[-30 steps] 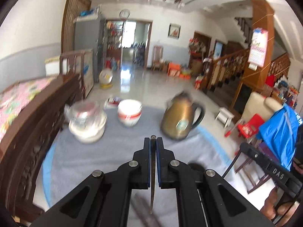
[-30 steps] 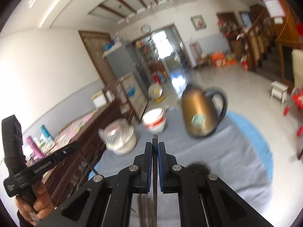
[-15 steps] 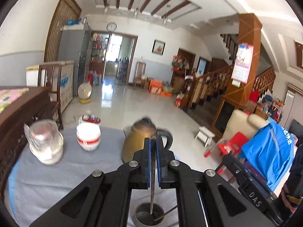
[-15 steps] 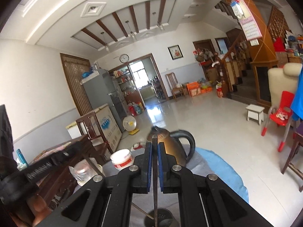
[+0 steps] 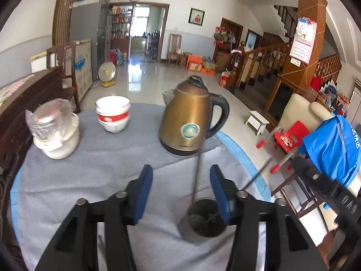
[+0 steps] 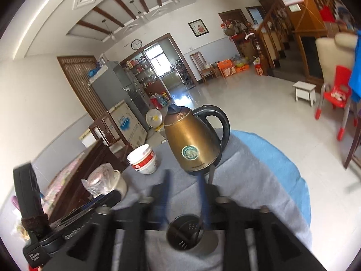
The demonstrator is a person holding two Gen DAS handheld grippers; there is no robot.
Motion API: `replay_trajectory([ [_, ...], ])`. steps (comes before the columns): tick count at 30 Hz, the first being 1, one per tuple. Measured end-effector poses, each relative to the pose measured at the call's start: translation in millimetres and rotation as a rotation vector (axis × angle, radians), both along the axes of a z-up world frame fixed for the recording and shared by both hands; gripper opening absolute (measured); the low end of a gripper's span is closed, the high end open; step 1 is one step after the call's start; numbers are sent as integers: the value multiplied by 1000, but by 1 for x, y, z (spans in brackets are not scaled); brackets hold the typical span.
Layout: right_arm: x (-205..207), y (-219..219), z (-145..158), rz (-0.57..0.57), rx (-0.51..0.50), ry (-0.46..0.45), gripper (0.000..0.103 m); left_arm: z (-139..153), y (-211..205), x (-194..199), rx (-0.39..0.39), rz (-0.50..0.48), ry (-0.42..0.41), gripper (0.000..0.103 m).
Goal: Organize utensils
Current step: 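Open both grippers to drop the chopsticks into the holder cup, then move both grippers back to the remaining chopsticks on the cloth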
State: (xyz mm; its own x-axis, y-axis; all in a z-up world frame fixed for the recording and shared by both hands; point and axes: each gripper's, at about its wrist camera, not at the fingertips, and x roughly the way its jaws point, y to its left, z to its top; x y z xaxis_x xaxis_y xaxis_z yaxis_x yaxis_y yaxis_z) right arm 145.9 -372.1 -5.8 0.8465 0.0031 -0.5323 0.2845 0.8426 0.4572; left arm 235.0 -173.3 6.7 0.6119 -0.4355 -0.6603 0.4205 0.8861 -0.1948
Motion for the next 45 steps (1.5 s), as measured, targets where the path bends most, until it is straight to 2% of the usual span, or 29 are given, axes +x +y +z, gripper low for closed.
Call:
replay_trajectory([
  [1,-8,0,3,-5,4,-20,66,-2,8,-1,7,2,0,55],
  [2,-21,1,8,-16,-5,-58,68,-1,23,-5,23,16,7,55],
  [5,-47,11,16,4,-49,-97,65,-12,63,-22,106,87,32,57],
  [7,-62,23,19,58,-49,-115,57,-28,89,-33,163,130,64,57],
  [8,-70,34,17,101,-60,-113,54,-37,104,-41,187,151,87,57],
  [11,-78,58,5,162,-71,-72,54,-60,133,-64,232,200,146,57],
  [14,-81,85,-23,233,-73,8,54,-81,145,-86,259,192,204,58],
  [18,-75,118,-58,318,-58,126,54,-107,146,-113,320,155,251,61],
  [24,-63,128,-83,349,-61,193,54,-132,138,-122,395,111,288,61],
  [33,-45,117,-100,326,-34,265,54,-150,114,-117,419,36,314,61],
  [45,-22,115,-122,327,-6,325,54,-164,98,-111,441,-15,332,61],
])
